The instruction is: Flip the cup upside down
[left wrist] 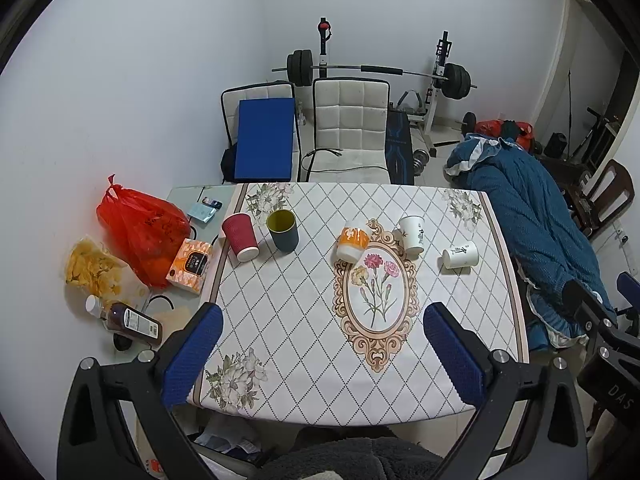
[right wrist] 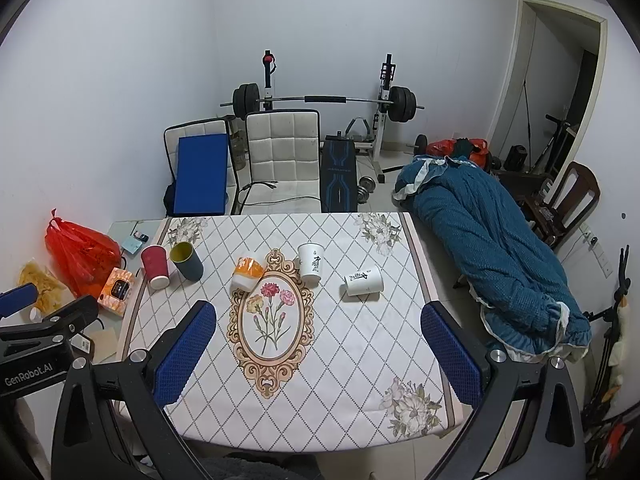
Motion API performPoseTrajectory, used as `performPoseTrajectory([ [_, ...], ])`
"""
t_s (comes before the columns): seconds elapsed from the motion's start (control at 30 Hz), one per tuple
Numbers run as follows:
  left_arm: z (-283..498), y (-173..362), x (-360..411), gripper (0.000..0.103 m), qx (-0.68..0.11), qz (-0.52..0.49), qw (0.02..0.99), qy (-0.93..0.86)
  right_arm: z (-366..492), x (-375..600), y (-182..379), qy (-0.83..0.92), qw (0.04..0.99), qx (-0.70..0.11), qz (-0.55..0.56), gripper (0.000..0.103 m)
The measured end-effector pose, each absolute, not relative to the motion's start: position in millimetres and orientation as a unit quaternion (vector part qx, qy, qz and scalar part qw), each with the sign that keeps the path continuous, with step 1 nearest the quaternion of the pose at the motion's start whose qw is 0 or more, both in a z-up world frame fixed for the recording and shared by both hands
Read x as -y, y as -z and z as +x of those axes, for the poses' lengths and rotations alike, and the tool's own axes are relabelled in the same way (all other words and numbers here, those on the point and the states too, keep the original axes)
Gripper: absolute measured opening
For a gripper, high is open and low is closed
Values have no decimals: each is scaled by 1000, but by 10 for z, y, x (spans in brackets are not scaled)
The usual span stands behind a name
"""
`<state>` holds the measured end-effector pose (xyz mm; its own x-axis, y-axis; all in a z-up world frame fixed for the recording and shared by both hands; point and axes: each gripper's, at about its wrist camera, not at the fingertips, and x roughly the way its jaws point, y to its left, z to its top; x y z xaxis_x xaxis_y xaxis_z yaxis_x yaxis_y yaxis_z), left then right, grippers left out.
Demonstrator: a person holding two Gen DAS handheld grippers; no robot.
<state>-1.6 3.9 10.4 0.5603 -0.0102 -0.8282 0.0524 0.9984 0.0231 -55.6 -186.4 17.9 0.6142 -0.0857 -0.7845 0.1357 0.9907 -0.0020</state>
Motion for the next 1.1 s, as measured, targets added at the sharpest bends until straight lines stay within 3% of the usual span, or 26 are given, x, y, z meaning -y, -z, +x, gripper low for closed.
performPoseTrajectory([
  [1.1, -11, -162, -52, 103, -465, 18, 885, 18, -526, 1836, -305, 61, 901, -429, 29, 103],
])
